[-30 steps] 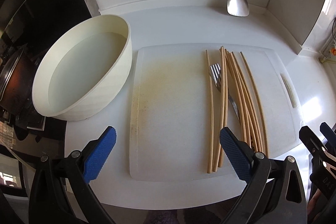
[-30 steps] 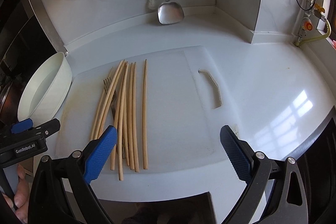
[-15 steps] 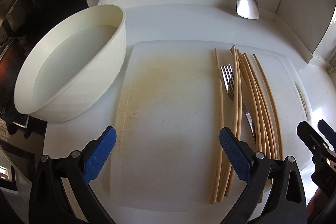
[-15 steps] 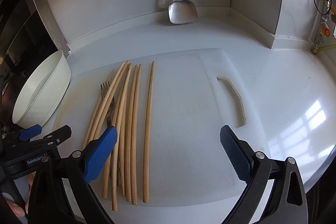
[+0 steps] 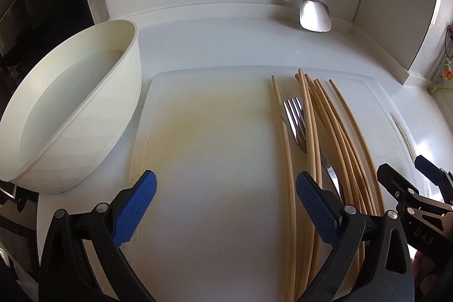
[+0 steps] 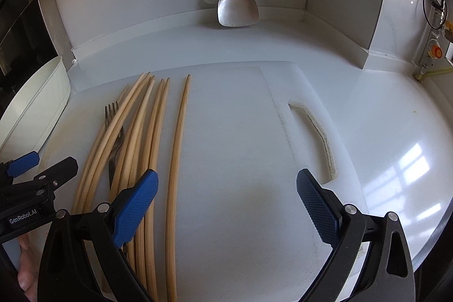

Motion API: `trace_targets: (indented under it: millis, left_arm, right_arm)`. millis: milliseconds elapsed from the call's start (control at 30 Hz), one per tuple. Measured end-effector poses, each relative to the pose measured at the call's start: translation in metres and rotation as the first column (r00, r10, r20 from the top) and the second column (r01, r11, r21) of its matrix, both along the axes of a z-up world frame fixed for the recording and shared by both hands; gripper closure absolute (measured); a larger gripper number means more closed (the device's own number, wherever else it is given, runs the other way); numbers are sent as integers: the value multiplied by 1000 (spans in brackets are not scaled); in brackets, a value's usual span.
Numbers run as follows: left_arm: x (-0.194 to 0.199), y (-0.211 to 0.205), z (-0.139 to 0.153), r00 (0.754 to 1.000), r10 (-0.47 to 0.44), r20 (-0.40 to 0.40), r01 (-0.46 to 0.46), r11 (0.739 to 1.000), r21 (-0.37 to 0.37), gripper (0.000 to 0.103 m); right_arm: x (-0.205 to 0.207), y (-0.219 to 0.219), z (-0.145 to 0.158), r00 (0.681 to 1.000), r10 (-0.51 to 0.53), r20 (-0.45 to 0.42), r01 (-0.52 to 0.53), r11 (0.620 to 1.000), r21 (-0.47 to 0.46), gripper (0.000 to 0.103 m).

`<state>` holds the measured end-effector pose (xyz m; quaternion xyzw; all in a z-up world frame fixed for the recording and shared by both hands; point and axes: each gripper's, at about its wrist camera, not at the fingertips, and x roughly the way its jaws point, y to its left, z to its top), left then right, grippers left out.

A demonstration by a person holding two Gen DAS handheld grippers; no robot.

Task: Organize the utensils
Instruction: 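Move the right tool toward the chopsticks on the cutting board, then close the right gripper on one wooden chopstick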

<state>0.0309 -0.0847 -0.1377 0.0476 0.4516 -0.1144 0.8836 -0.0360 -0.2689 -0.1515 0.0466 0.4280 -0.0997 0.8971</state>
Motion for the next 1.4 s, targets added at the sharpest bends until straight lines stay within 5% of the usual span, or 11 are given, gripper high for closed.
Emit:
trace_targets:
  millis: [367,1167,1333,1400]
  left_arm:
    - [2,-6,-10,1000,-18,19,17,999,27,6]
    - [12,-8,-18,999,-29,42,29,1000,-2,5]
    - [6,-4,-17,999,0,54,0,1000,2,12]
    - [4,-5,-15,999,-8,52,9,1000,-6,21]
  right_arm:
    - [3,8,-6,1000,2,-18,-4,996,-84,10]
    - [11,14,-7,1000,22,-17,-24,994,-102,10]
    - [11,12,-9,1000,20,-7,-21,996,-82,10]
    - [12,12,-9,1000,24,-4,-24,996,-81,10]
